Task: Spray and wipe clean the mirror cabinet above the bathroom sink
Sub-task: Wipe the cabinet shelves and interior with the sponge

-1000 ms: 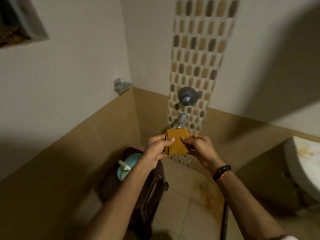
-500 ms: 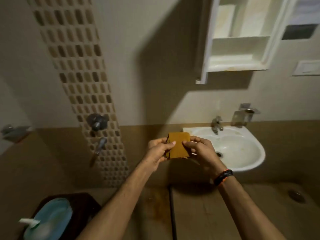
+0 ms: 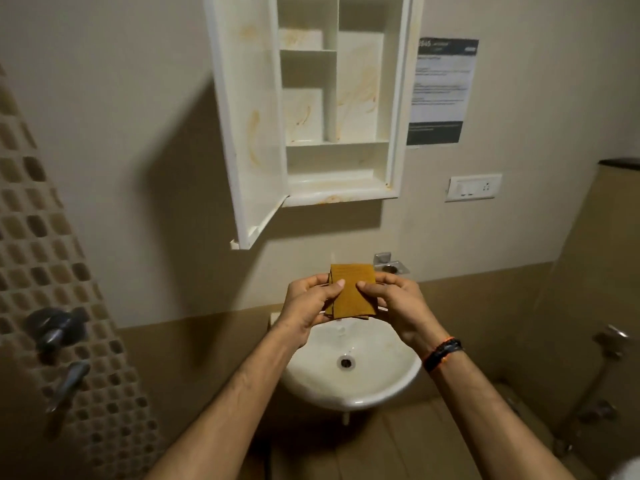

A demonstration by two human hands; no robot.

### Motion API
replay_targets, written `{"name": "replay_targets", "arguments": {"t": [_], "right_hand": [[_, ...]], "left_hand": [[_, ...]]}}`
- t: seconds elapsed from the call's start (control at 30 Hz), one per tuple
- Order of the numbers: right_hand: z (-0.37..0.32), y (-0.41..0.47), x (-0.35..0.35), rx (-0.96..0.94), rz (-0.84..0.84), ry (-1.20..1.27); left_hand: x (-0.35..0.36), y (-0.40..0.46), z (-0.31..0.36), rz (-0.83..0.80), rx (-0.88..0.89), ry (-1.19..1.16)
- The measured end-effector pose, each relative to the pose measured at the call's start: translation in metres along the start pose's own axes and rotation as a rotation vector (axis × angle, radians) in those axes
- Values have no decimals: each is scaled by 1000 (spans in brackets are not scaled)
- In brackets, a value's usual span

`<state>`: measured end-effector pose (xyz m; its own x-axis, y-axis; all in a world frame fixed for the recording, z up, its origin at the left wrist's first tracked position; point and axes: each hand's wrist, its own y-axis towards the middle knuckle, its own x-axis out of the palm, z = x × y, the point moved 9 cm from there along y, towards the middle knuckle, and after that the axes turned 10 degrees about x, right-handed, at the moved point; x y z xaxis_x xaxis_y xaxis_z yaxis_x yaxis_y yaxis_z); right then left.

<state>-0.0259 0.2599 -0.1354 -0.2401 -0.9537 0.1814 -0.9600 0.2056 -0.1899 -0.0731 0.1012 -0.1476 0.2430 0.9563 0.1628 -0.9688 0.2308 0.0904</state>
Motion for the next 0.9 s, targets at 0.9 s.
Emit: {"name": "replay_targets", "arguments": {"t": [0.9], "right_hand": [[-326, 246, -83, -375, -218, -53]], "left_hand": [[184, 312, 222, 70, 560, 124]]}}
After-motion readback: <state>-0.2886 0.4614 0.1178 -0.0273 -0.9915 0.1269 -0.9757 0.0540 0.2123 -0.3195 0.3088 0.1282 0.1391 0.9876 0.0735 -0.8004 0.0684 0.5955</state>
